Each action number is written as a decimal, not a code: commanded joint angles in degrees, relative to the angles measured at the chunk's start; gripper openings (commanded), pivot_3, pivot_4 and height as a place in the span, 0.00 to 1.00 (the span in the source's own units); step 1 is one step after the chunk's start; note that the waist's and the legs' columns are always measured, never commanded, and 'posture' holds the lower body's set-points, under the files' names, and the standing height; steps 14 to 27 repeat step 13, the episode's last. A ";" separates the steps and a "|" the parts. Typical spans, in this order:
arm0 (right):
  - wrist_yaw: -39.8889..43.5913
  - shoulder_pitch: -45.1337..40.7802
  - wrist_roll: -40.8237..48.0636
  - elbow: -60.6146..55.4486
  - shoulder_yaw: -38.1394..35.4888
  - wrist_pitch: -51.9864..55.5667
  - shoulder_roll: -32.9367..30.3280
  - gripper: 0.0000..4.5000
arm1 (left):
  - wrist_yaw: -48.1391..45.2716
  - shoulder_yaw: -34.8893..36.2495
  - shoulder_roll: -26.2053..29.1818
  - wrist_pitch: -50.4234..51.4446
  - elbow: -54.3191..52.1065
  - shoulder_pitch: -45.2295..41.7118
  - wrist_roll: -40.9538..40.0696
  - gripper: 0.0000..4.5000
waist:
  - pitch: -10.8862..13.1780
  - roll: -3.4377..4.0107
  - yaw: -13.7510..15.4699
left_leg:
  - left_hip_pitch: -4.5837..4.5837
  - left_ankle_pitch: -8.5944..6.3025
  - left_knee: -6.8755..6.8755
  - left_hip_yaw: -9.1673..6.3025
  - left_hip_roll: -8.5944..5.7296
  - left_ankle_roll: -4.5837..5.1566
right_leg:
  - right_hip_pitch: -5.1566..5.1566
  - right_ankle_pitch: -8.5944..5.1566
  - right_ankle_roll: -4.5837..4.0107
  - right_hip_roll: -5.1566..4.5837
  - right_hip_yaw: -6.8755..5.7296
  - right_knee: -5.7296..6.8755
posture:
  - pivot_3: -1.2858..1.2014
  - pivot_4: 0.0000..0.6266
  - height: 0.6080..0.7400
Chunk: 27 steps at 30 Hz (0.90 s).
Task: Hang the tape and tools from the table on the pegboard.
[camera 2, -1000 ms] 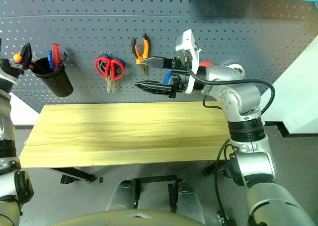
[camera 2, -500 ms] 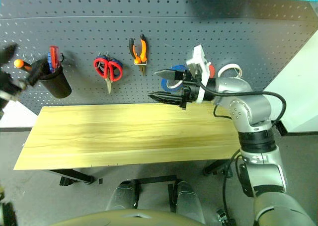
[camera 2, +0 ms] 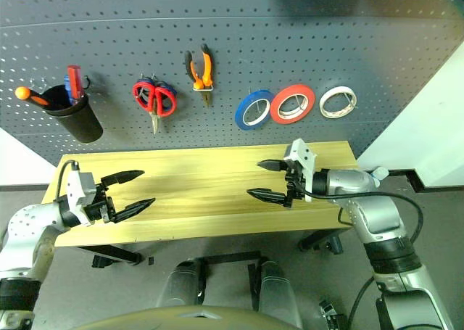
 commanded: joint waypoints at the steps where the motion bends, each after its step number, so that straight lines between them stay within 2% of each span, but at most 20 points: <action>1: 0.36 1.02 -2.71 2.39 -1.35 -5.93 -0.37 1.00 | -3.01 0.30 -1.01 -2.73 3.02 -1.98 -1.19 0.91 | 0.29 0.03 -0.52 | -0.11 0.06 -0.02 0.01 0.00 0.11 | -0.12 0.00 0.00 0.00 0.02 0.02 | 0.54 0.41 1.00; 5: 0.71 -0.45 -4.94 4.26 0.58 -9.20 1.34 1.00 | -2.84 1.40 -1.75 -0.24 7.55 -5.52 -1.91 0.91 | 0.58 0.06 -1.50 | -0.25 0.07 -0.03 0.00 0.00 0.20 | -0.30 -0.05 0.00 0.04 0.04 0.21 | 0.55 0.40 1.00; 8: 2.51 -2.69 -6.12 7.22 1.09 -11.14 1.46 1.00 | -3.42 0.04 -2.40 -1.94 7.63 -6.23 -0.50 0.91 | 0.60 0.09 -1.72 | -0.18 0.07 -0.02 -0.01 0.00 0.20 | -0.33 -0.05 -0.01 0.12 0.13 0.26 | 0.55 0.39 1.00; 12: 3.62 -4.24 -6.94 8.95 1.59 -12.23 1.91 1.00 | -1.49 0.36 -3.34 -3.33 7.50 -5.86 0.81 0.91 | 0.61 0.10 -1.32 | -0.20 0.07 -0.01 0.01 -0.01 0.20 | -0.33 -0.05 -0.01 0.10 0.14 0.27 | 0.56 0.35 1.00; 13: 3.62 -4.47 -7.00 8.97 1.66 -12.34 2.22 1.00 | -1.02 0.74 -3.51 -3.59 7.32 -5.65 0.87 0.91 | 0.61 0.10 -1.32 | -0.23 0.07 -0.01 0.01 -0.02 0.20 | -0.33 -0.05 -0.01 0.09 0.14 0.26 | 0.56 0.31 1.00; 27: 3.62 -4.47 -7.00 8.97 1.66 -12.34 2.22 1.00 | -1.02 0.74 -3.51 -3.59 7.32 -5.65 0.87 0.91 | 0.61 0.10 -1.32 | -0.23 0.07 -0.01 0.01 -0.02 0.20 | -0.33 -0.05 -0.01 0.09 0.14 0.26 | 0.56 0.31 1.00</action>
